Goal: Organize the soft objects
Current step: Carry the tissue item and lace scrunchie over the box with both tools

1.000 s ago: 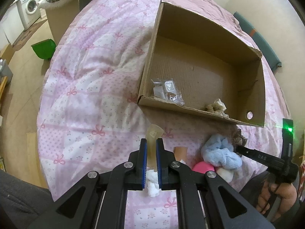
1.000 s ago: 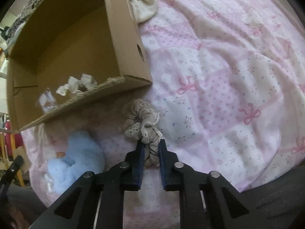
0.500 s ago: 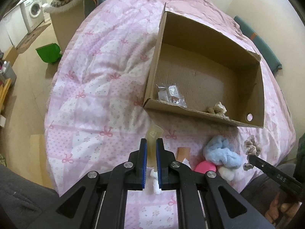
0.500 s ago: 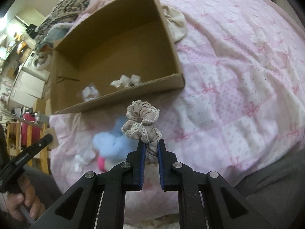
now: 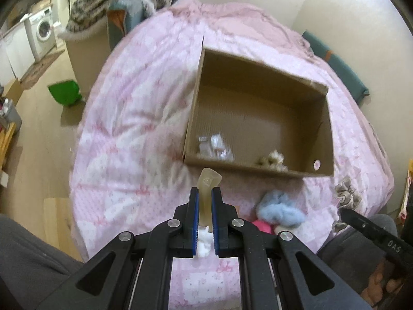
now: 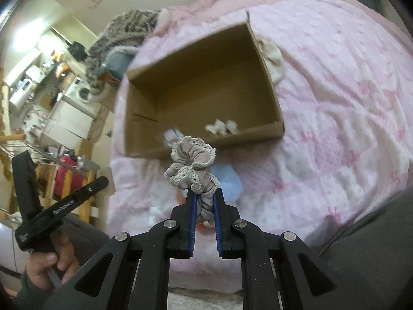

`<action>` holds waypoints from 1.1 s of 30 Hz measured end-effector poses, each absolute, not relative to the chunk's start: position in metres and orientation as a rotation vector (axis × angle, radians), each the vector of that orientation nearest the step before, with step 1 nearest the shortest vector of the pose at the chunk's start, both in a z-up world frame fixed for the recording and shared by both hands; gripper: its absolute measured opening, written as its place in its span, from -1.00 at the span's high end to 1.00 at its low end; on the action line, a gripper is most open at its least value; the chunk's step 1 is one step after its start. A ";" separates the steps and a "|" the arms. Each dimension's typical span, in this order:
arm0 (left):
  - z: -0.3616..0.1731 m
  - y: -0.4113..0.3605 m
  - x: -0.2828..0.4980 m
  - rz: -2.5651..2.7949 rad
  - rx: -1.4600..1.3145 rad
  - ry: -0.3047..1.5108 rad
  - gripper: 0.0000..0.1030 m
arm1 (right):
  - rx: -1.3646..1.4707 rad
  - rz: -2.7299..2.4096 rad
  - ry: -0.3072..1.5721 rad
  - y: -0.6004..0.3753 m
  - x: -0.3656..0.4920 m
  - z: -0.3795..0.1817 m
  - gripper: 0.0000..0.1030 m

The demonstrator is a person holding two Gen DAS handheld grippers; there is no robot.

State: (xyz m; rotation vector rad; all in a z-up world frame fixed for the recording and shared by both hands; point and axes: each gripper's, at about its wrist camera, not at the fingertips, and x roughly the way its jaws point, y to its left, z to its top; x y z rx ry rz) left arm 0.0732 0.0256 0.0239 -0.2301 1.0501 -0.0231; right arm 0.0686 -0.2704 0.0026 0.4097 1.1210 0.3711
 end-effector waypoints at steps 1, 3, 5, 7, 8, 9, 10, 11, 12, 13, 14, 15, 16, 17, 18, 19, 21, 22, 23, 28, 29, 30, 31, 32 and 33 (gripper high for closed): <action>0.028 0.026 0.074 -0.024 -0.226 1.039 0.84 | 0.406 0.376 1.102 -0.271 0.069 0.008 0.73; 0.035 0.027 0.079 -0.029 -0.226 1.024 0.84 | 0.408 0.396 1.063 -0.272 0.072 0.021 0.73; 0.043 0.029 0.086 -0.033 -0.236 1.011 0.84 | 0.405 0.406 1.037 -0.271 0.076 0.031 0.73; 0.051 0.030 0.091 -0.039 -0.241 0.995 0.84 | 0.404 0.423 1.006 -0.270 0.082 0.042 0.73; 0.056 0.030 0.096 -0.043 -0.242 0.982 0.84 | 0.399 0.430 0.993 -0.268 0.085 0.047 0.73; 0.060 0.030 0.099 -0.046 -0.241 0.972 0.84 | 0.391 0.433 0.982 -0.267 0.089 0.051 0.73; 0.065 0.029 0.103 -0.048 -0.236 0.960 0.84 | 0.387 0.436 0.970 -0.265 0.092 0.055 0.73; 0.069 0.029 0.107 -0.049 -0.230 0.949 0.84 | 0.384 0.443 0.957 -0.264 0.095 0.059 0.73; 0.072 0.028 0.111 -0.051 -0.221 0.940 0.84 | 0.376 0.449 0.946 -0.262 0.100 0.063 0.73; 0.074 0.026 0.114 -0.053 -0.212 0.936 0.84 | 0.367 0.449 0.937 -0.260 0.104 0.065 0.73; 0.076 0.024 0.119 -0.056 -0.201 0.933 0.84 | 0.361 0.450 0.932 -0.259 0.108 0.066 0.73; 0.076 0.023 0.124 -0.058 -0.191 0.931 0.84 | 0.357 0.454 0.928 -0.257 0.112 0.068 0.73; 0.077 0.021 0.129 -0.060 -0.179 0.931 0.84 | 0.353 0.457 0.925 -0.256 0.117 0.068 0.73; 0.076 0.018 0.135 -0.061 -0.164 0.931 0.84 | 0.350 0.458 0.922 -0.255 0.122 0.067 0.73; 0.075 0.015 0.140 -0.061 -0.153 0.931 0.84 | 0.348 0.461 0.918 -0.254 0.128 0.066 0.73; 0.074 0.012 0.144 -0.061 -0.141 0.931 0.84 | 0.349 0.461 0.918 -0.253 0.133 0.064 0.73; 0.069 0.007 0.155 -0.064 -0.116 0.932 0.84 | 0.356 0.459 0.918 -0.254 0.144 0.059 0.73; 0.067 0.005 0.159 -0.066 -0.110 0.934 0.84 | 0.355 0.455 0.919 -0.253 0.149 0.056 0.73; 0.062 0.002 0.165 -0.072 -0.102 0.939 0.84 | 0.351 0.449 0.920 -0.253 0.155 0.052 0.73; 0.044 -0.013 0.183 -0.108 -0.074 0.947 0.84 | 0.331 0.418 0.933 -0.253 0.172 0.026 0.73; 0.038 -0.017 0.187 -0.115 -0.066 0.945 0.84 | 0.328 0.410 0.939 -0.253 0.174 0.021 0.73; 0.034 -0.020 0.189 -0.118 -0.056 0.944 0.84 | 0.333 0.402 0.951 -0.253 0.176 0.014 0.73; 0.029 -0.022 0.190 -0.121 -0.049 0.942 0.84 | 0.342 0.403 0.962 -0.254 0.178 0.009 0.73; 0.022 -0.023 0.192 -0.130 -0.052 0.944 0.84 | 0.350 0.399 0.976 -0.255 0.179 0.003 0.73; 0.016 -0.023 0.194 -0.137 -0.057 0.953 0.84 | 0.357 0.388 0.992 -0.256 0.181 -0.002 0.72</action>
